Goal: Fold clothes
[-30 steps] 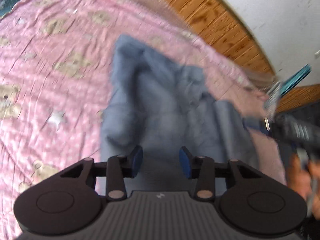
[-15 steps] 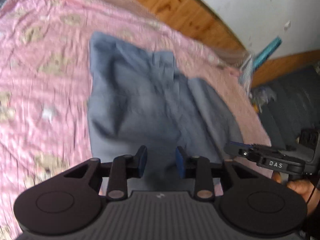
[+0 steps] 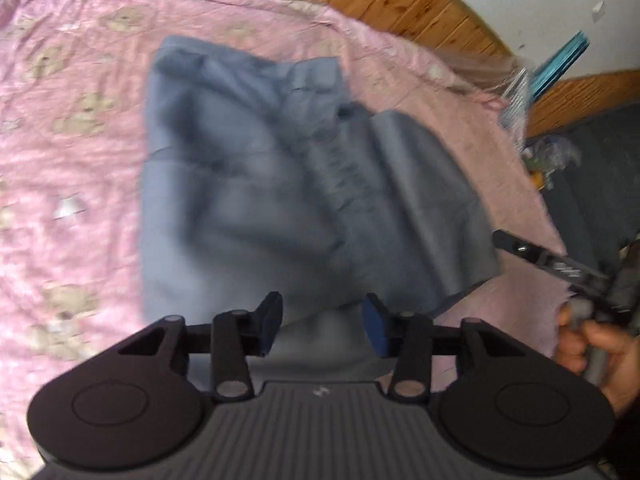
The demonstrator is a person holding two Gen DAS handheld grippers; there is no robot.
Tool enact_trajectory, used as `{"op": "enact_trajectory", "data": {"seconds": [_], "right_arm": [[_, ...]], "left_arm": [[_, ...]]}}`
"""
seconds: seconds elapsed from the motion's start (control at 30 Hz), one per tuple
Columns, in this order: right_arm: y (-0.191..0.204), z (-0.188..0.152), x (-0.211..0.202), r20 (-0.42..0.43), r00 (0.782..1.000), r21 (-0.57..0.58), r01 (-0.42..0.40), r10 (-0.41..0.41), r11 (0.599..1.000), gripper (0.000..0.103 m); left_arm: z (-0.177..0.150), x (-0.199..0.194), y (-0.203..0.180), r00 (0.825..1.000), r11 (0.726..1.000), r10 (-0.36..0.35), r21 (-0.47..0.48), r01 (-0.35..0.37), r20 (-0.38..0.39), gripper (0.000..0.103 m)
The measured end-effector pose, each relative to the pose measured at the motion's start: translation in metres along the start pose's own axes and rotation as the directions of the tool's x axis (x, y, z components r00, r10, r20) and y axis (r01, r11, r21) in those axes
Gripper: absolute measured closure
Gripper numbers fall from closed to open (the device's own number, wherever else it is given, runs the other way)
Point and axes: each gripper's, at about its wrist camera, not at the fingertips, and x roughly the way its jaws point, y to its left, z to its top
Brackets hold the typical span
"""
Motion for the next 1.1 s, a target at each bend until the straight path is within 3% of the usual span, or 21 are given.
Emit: {"op": "enact_trajectory", "data": {"seconds": [0.03, 0.1, 0.2, 0.3, 0.4, 0.43, 0.53, 0.63, 0.7, 0.87, 0.9, 0.93, 1.0, 1.07, 1.1], "right_arm": [[-0.022, 0.004, 0.001, 0.005, 0.999, 0.048, 0.042, -0.042, 0.998, 0.038], [-0.059, 0.007, 0.008, -0.019, 0.998, 0.132, 0.059, -0.057, 0.990, 0.038], [-0.108, 0.011, 0.013, -0.050, 0.998, 0.248, 0.054, -0.043, 0.967, 0.038], [-0.122, 0.001, 0.024, -0.062, 0.998, 0.289, 0.005, 0.014, 0.957, 0.037], [-0.124, -0.006, 0.036, -0.076, 0.992, 0.292, -0.070, 0.096, 0.954, 0.037], [-0.124, -0.007, 0.041, -0.082, 0.988, 0.285, -0.103, 0.131, 0.953, 0.037], [-0.127, -0.010, 0.044, -0.097, 0.969, 0.250, -0.198, 0.228, 0.948, 0.040], [-0.132, -0.010, 0.045, -0.111, 0.943, 0.244, -0.279, 0.313, 0.929, 0.041], [-0.138, -0.011, 0.050, -0.123, 0.932, 0.262, -0.301, 0.341, 0.917, 0.040], [-0.143, -0.010, 0.064, -0.130, 0.914, 0.301, -0.334, 0.385, 0.893, 0.041], [-0.141, -0.009, 0.066, -0.140, 0.912, 0.284, -0.335, 0.384, 0.898, 0.052], [-0.136, -0.007, 0.069, -0.159, 0.912, 0.256, -0.333, 0.379, 0.907, 0.079], [-0.124, -0.005, 0.068, -0.177, 0.921, 0.178, -0.317, 0.347, 0.932, 0.086], [-0.108, -0.002, 0.059, -0.162, 0.940, 0.065, -0.294, 0.300, 0.954, 0.093], [-0.099, -0.002, 0.051, -0.145, 0.947, 0.011, -0.287, 0.286, 0.958, 0.096]], "left_arm": [[0.009, 0.008, -0.011, 1.000, 0.999, -0.031, -0.018, 0.031, 0.002, 0.050], [0.026, 0.031, -0.035, 0.998, 0.997, -0.065, -0.036, 0.065, 0.003, 0.035], [0.049, 0.092, -0.066, 0.999, 0.998, -0.028, -0.048, 0.027, -0.024, 0.028], [0.059, 0.155, -0.079, 0.997, 0.998, 0.007, -0.062, -0.012, -0.081, 0.036], [0.064, 0.183, -0.093, 0.994, 0.997, 0.068, -0.035, -0.071, -0.080, 0.044], [0.065, 0.190, -0.098, 0.993, 0.996, 0.090, -0.024, -0.092, -0.076, 0.077], [0.073, 0.187, -0.107, 0.992, 0.993, 0.104, -0.042, -0.107, -0.070, 0.089], [0.080, 0.170, -0.107, 0.991, 0.990, 0.130, -0.060, -0.131, -0.029, 0.090], [0.080, 0.174, -0.102, 0.985, 0.984, 0.153, -0.081, -0.159, -0.078, 0.089], [0.065, 0.191, -0.115, 0.941, 0.962, 0.273, 0.042, -0.270, -0.200, 0.076], [0.063, 0.191, -0.120, 0.931, 0.952, 0.305, 0.075, -0.296, -0.201, 0.072], [0.062, 0.189, -0.125, 0.922, 0.941, 0.337, 0.100, -0.323, -0.192, 0.071], [0.066, 0.177, -0.140, 0.905, 0.914, 0.400, 0.137, -0.383, -0.141, 0.072], [0.073, 0.159, -0.166, 0.897, 0.889, 0.439, 0.171, -0.425, -0.052, 0.063], [0.076, 0.152, -0.178, 0.899, 0.885, 0.438, 0.184, -0.427, -0.019, 0.052]]}}
